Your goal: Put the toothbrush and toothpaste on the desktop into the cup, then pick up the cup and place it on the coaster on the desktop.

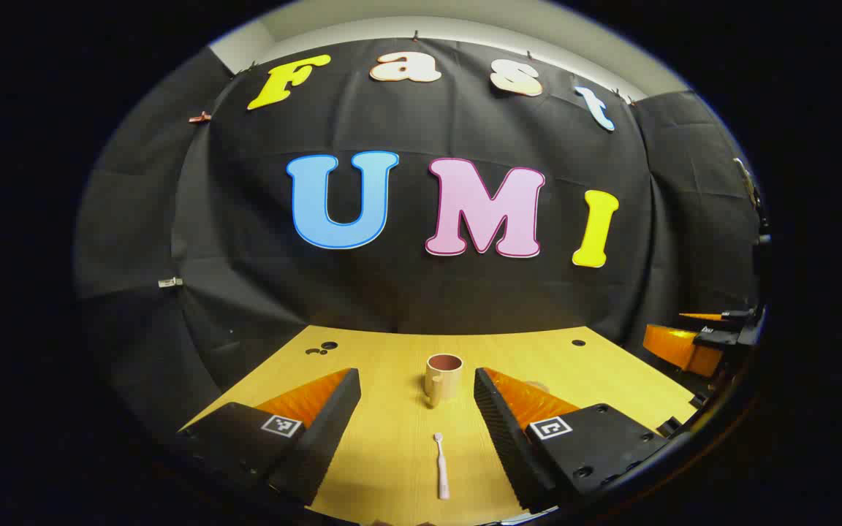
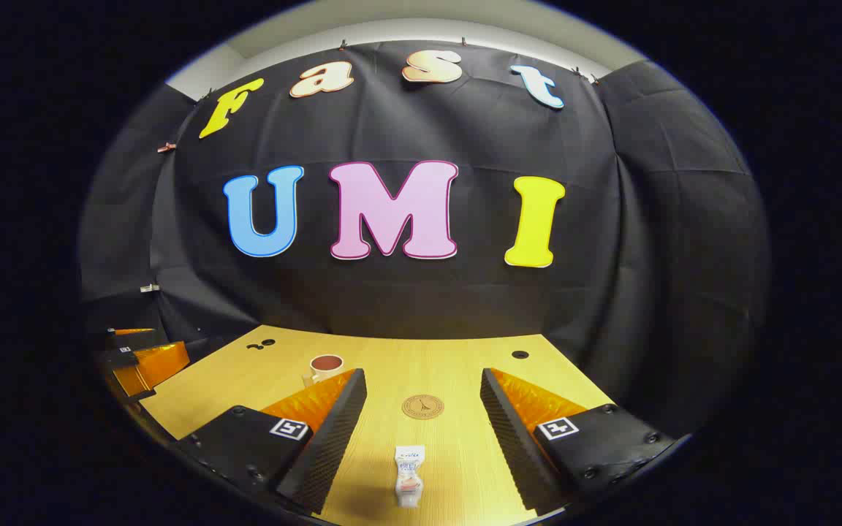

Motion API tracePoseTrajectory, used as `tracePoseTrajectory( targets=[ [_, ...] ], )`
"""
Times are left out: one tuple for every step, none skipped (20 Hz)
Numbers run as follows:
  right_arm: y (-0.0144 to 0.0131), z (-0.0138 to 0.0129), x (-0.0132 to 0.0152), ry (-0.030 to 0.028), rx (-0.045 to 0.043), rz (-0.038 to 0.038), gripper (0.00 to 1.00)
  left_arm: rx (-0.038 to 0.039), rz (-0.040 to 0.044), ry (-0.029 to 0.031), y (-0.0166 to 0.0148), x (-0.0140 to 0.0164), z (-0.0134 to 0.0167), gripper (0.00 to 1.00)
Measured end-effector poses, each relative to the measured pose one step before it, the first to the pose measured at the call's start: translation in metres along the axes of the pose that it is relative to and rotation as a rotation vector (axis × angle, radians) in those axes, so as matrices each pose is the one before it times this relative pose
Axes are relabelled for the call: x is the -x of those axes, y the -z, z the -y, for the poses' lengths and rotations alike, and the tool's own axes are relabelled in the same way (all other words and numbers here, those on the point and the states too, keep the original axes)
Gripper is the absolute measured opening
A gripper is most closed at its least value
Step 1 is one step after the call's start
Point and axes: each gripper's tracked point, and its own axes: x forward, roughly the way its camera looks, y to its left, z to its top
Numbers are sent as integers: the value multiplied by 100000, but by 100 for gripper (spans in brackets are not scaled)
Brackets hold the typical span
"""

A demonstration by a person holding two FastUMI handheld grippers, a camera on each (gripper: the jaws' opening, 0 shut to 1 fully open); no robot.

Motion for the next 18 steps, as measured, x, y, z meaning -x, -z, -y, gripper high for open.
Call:
tracePoseTrajectory(
  targets=[
    [258, -146, -27, -470, -250, -641, 96, -655, 242, 784, -146, 27, 105, 98],
    [244, -73, -6, -291, -437, -756, 96, -550, 232, 698, 39, 181, 121, 98],
    [180, -42, -20, -352, -333, -873, 96, -557, 58, 324, -95, 52, 128, 98],
    [119, -66, -31, -122, 4, -621, 96, -557, -193, 439, 226, -9, 186, 97],
    [68, -73, 50, -95, 147, -258, 96, -541, -198, 302, 34, 112, 190, 97],
    [61, -118, -6, -418, 79, -414, 96, -440, 5, 393, 230, 181, 192, 97],
    [338, -203, 2, -564, -32, -755, 96, -402, -224, 558, 83, 69, 265, 97],
    [203, -115, -18, -491, -112, -650, 96, -396, 20, 631, 87, 164, 200, 97],
    [116, -34, -33, -444, -157, -580, 96, -436, 89, 533, -34, 87, 226, 97],
    [142, 46, -20, -151, -259, -450, 96, -303, -61, 295, 138, -23, 146, 97],
    [170, -6, -43, -210, -459, -504, 96, -115, -58, 139, -96, 7, 77, 97],
    [139, 17, -50, -93, -440, -464, 96, 38, 35, -11, 194, 42, 29, 97],
    [125, 81, 47, -87, -315, -293, 96, 147, -198, -100, -25, 29, 18, 97],
    [82, 114, -56, 154, -189, -366, 96, 306, -257, -238, 215, -72, 34, 97],
    [18, 127, -67, 15, -205, -164, 96, 369, -233, 53, 11, -18, 55, 97],
    [68, 90, -76, 10, -254, -304, 96, 216, -234, -88, 208, -84, 65, 98],
    [93, 187, -89, -31, -844, -252, 96, 66, -281, -289, 20, -89, -10, 97],
    [21, 74, -20, -169, -1448, -5, 96, 164, -542, -134, 230, -6, 25, 97]
  ],
)
